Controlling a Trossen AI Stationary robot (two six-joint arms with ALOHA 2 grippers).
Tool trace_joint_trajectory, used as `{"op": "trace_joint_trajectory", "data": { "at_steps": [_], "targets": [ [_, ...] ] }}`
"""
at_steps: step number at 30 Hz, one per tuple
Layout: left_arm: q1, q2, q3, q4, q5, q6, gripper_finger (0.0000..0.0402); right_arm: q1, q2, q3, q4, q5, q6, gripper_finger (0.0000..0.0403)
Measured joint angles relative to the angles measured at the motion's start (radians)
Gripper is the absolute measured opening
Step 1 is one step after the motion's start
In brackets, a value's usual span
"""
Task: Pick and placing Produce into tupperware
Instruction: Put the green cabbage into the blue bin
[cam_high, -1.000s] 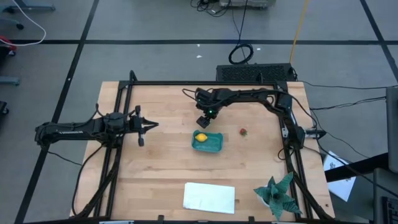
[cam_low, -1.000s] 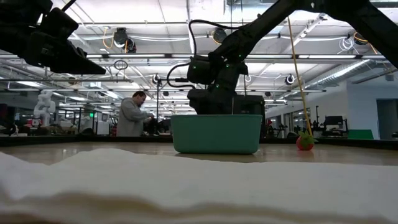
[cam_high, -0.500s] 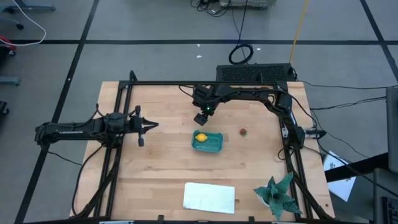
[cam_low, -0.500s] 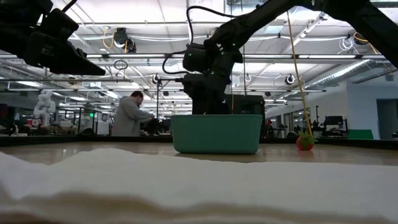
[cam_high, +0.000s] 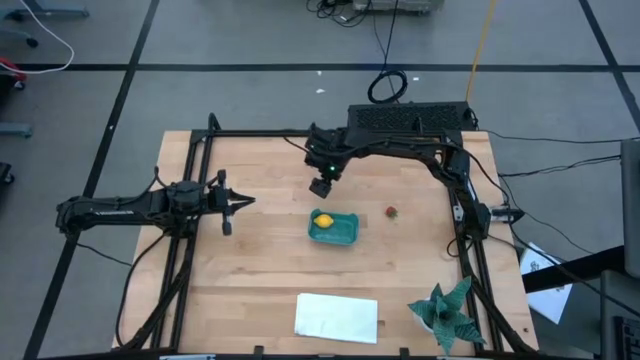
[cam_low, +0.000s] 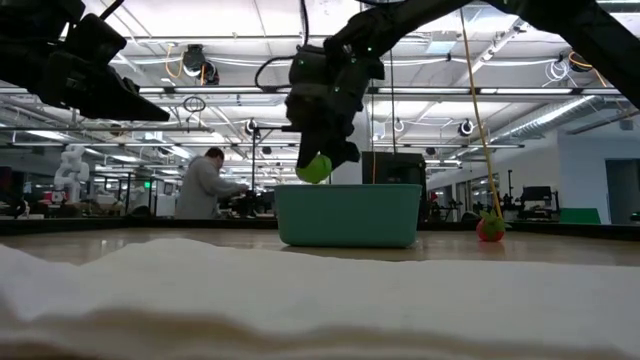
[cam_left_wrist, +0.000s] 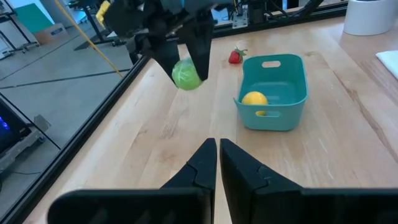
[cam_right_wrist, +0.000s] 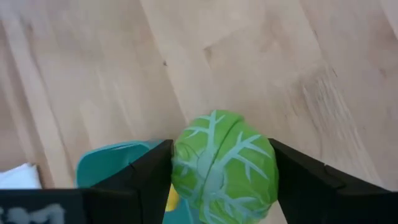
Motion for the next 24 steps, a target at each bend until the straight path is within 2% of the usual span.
{"op": "trace_joint_trajectory", "data": {
  "at_steps": [24],
  "targets": [
    [0.0, 0.0, 0.0, -0.001, -0.001, -0.021, 0.0026, 0.034, -0.28, 0.014, -0.011, 0.0, -0.085, 0.0223]
  ]
}}
